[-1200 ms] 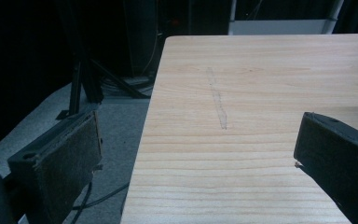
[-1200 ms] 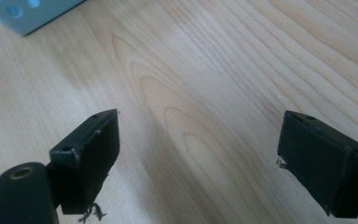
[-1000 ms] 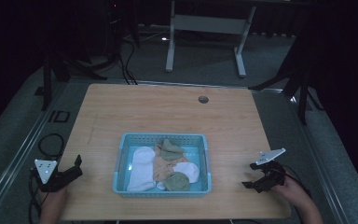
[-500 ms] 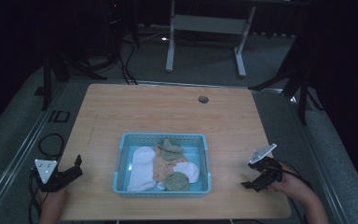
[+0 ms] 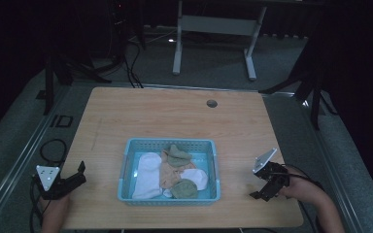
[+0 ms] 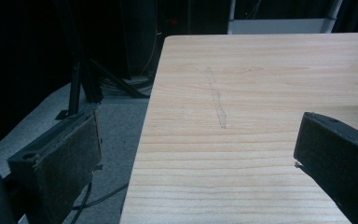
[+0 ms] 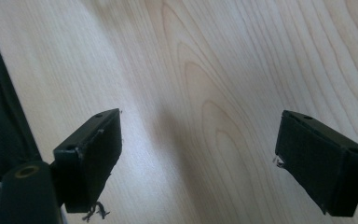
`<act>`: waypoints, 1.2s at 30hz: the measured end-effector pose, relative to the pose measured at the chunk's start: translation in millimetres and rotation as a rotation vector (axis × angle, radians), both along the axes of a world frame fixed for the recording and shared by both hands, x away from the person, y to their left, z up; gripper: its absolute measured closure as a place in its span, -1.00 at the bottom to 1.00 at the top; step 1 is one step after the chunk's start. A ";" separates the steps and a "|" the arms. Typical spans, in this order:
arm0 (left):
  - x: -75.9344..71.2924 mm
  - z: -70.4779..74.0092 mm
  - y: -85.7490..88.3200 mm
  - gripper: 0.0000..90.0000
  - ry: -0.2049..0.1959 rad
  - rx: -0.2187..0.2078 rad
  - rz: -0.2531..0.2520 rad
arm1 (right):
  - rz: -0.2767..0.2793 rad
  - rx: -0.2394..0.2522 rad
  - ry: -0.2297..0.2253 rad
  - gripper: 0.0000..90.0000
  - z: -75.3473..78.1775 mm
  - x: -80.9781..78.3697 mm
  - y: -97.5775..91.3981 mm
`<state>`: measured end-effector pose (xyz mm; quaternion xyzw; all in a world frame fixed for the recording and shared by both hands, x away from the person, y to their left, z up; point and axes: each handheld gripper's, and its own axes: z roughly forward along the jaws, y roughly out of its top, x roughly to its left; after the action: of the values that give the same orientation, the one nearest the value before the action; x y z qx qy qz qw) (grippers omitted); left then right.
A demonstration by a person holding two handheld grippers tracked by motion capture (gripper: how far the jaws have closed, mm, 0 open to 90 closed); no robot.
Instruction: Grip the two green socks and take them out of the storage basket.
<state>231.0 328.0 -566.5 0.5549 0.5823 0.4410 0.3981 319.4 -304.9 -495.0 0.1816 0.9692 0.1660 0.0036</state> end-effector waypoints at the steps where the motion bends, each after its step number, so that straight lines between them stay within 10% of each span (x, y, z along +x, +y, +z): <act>1: 0.1 0.0 0.0 -0.99 0.000 -0.001 0.001 | 0.000 0.000 0.000 -0.68 0.0 0.0 0.0; 36: 0.0 0.0 -0.1 -0.99 0.000 0.001 -0.003 | 0.161 -0.019 -0.018 -0.66 47.7 0.3 45.6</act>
<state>231.1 327.9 -566.5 0.5560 0.5812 0.4406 0.3988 319.8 -259.2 -447.2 0.1014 0.9822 0.1584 0.0007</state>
